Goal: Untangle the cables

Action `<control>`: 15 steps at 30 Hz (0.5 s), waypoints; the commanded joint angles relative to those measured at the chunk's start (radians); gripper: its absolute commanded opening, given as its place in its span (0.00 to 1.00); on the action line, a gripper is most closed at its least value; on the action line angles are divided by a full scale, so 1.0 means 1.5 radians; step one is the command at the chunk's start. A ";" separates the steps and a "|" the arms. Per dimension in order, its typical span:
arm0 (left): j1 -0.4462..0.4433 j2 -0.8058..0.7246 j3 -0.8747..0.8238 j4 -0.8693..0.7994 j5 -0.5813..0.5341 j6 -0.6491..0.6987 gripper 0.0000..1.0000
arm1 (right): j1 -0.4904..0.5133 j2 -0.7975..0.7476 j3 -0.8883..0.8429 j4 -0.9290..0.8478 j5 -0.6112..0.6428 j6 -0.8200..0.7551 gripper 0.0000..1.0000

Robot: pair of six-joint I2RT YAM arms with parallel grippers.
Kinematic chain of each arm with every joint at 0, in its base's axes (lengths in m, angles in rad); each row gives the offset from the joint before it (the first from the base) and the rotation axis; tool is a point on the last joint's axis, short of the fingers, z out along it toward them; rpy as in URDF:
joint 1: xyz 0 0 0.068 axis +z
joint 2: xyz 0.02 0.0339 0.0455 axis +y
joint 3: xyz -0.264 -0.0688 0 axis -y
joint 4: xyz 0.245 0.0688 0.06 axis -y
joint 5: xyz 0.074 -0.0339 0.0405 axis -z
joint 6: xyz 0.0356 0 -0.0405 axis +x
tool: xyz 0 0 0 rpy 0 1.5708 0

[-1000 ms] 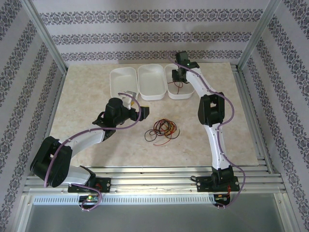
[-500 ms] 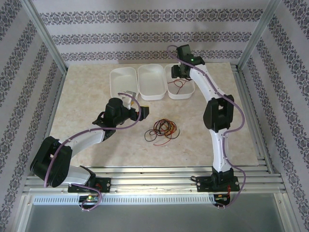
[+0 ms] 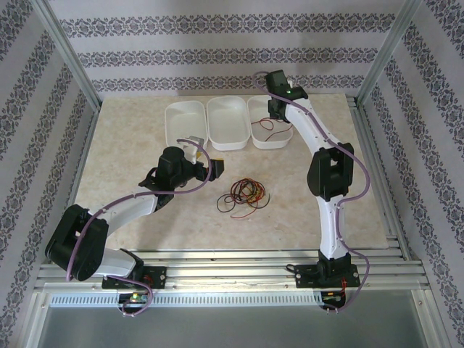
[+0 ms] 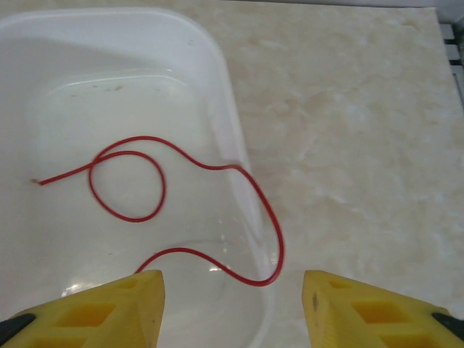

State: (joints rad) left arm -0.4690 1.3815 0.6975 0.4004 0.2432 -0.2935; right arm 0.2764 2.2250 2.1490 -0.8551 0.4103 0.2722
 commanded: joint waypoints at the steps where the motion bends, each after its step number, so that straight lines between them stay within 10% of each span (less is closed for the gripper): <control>1: 0.007 0.010 0.005 0.002 0.014 -0.012 0.99 | -0.023 0.000 -0.023 -0.004 0.017 0.027 0.53; 15: 0.007 0.022 0.003 0.003 0.018 -0.017 0.99 | -0.070 0.060 -0.003 0.016 -0.107 0.057 0.42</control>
State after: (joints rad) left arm -0.4690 1.4101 0.6975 0.4004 0.2611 -0.2996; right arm 0.1738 2.2845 2.1067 -0.8341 0.2749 0.3386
